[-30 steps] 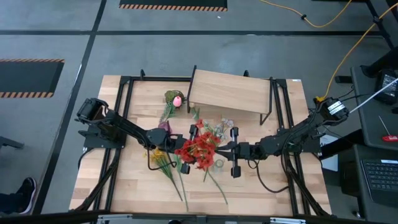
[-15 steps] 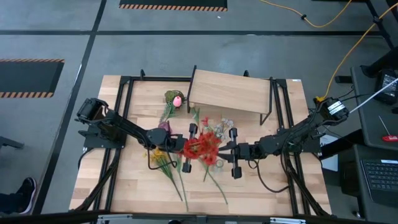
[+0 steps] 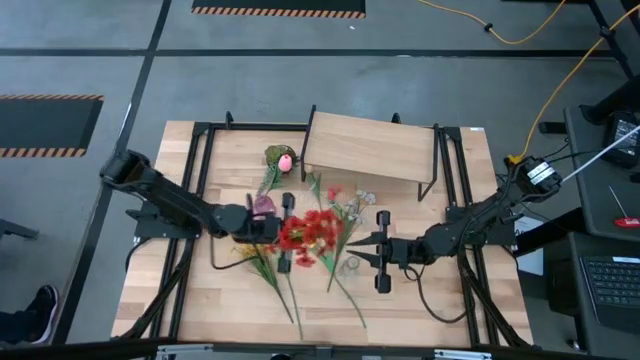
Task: Pick and place flowers into a vace then onto a shelf
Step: Put the red flowers into the violet vase
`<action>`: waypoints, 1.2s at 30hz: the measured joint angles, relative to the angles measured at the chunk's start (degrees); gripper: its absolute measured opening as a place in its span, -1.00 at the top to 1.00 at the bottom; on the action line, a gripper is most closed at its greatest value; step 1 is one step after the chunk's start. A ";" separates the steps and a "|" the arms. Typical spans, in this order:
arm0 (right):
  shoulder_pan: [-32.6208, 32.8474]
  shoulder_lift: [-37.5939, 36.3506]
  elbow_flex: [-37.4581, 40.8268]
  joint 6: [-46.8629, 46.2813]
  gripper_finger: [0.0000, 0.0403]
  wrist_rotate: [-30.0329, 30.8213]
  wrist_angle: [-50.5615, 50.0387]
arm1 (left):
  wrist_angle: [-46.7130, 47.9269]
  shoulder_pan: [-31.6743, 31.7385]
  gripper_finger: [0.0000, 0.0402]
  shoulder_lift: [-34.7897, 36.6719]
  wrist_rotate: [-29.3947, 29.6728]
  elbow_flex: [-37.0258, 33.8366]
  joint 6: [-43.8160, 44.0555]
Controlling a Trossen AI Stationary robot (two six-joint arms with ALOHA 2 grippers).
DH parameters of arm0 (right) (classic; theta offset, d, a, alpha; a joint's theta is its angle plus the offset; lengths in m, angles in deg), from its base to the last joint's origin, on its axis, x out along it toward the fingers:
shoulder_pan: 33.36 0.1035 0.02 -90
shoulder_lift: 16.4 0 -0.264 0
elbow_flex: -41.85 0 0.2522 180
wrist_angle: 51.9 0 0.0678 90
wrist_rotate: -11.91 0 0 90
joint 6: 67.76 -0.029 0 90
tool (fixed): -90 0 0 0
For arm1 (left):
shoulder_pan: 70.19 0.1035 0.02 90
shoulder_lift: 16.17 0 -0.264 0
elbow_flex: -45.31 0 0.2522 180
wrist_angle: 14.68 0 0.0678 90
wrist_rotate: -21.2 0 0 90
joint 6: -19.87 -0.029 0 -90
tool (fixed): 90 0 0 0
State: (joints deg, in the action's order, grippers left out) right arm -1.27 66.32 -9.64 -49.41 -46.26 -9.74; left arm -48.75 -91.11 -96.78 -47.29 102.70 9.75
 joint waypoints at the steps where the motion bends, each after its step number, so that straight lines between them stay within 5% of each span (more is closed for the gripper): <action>1: 0.21 0.00 0.00 0.25 0.68 0.35 0.02 | 0.46 -0.67 0.97 1.61 1.84 -0.88 -0.31; 12: 1.11 0.00 0.02 0.37 0.68 2.63 -0.83 | 1.40 -9.08 0.98 17.22 27.00 -13.58 -2.26; 18: 1.07 0.00 0.01 1.24 0.75 2.88 -2.47 | 1.46 -12.53 0.97 22.74 34.61 -18.14 -3.64; 23: 0.81 0.00 0.02 1.43 0.97 6.59 -4.67 | 1.40 -15.87 0.98 26.22 44.03 -18.90 -7.85; 36: -2.58 0.00 0.02 -2.09 0.99 7.42 -10.25 | 1.31 -21.87 0.98 33.05 59.63 -18.90 -12.13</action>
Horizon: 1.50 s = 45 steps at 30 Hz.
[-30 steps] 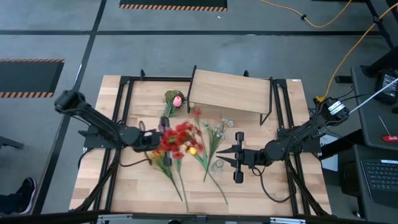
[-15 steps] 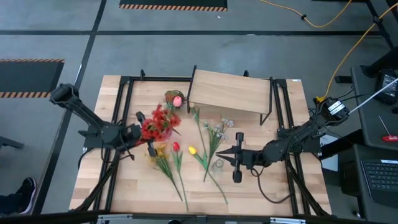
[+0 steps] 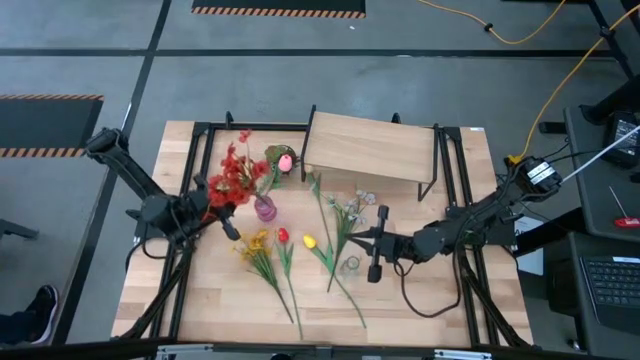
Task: Pick and place flowers into a vace then onto a shelf
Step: Put the red flowers into the violet vase
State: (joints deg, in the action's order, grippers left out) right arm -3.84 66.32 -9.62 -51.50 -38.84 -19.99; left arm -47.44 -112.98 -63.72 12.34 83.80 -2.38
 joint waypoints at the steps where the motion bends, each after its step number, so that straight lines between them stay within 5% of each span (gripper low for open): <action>1: -0.31 0.00 0.00 -0.75 0.99 0.00 -0.30 | 0.02 0.00 0.98 0.40 0.69 0.00 -0.71; 27: -2.98 0.00 0.00 -3.84 0.99 -0.01 -4.92 | 0.54 0.02 0.98 6.43 5.09 0.02 -4.78; 45: -3.87 0.02 0.00 -4.21 0.99 -0.46 -5.36 | 25.40 0.26 0.98 3.25 5.38 0.02 20.93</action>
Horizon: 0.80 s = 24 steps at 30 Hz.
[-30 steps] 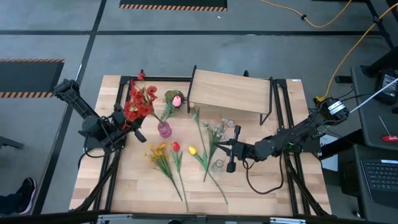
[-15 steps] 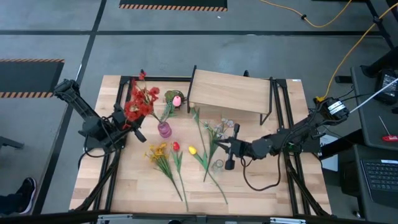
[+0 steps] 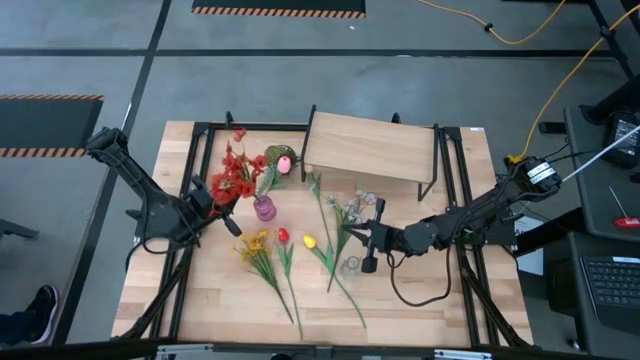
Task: Pick and place flowers into a vace then onto a shelf
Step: Put the red flowers into the violet vase
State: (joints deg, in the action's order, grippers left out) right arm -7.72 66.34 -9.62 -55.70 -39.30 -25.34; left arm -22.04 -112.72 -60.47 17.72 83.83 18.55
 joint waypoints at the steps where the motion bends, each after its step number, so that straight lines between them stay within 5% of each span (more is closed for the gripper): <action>1: 0.00 0.00 0.00 0.00 0.99 -0.01 0.02 | 1.70 0.00 0.98 -0.16 -0.01 0.01 1.89; 24: 0.07 0.00 0.00 -0.04 0.99 -0.04 0.07 | 32.38 0.00 0.65 -6.59 0.35 0.02 39.21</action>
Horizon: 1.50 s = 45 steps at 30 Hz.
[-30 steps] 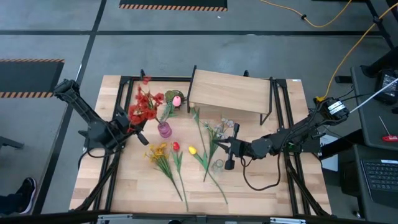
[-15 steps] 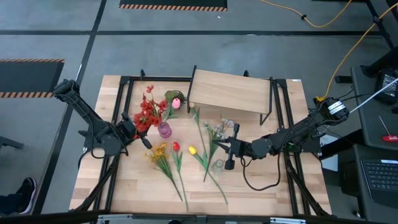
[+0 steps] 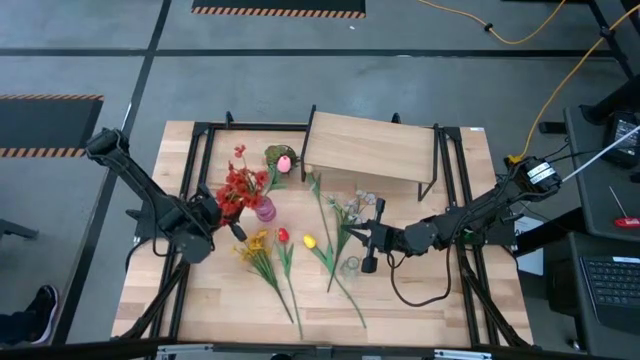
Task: Pick and place flowers into a vace then onto a shelf
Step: Put the red flowers into the violet vase
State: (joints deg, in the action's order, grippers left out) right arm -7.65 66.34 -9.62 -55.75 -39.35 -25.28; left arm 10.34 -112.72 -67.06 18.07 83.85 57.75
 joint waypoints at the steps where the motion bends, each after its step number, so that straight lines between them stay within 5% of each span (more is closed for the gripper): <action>1: 0.00 0.00 0.00 0.00 0.99 0.00 0.00 | 0.51 0.00 0.62 -0.22 -0.06 0.00 0.34; 19: 0.00 0.00 0.00 -2.94 0.96 -0.02 0.02 | 1.52 -1.50 0.08 1.11 -0.89 0.00 -5.99; 33: 0.02 0.02 0.02 -2.82 0.95 0.00 0.02 | -0.80 -9.43 0.02 7.77 -0.83 0.02 -19.91; 45: 0.02 0.02 0.02 -2.80 0.95 0.00 0.00 | 0.94 -15.10 0.02 8.01 -0.33 0.02 -19.34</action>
State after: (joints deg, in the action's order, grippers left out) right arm -7.63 66.37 -9.60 -58.54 -39.35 -25.28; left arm 11.28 -127.82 -59.05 17.74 83.87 38.42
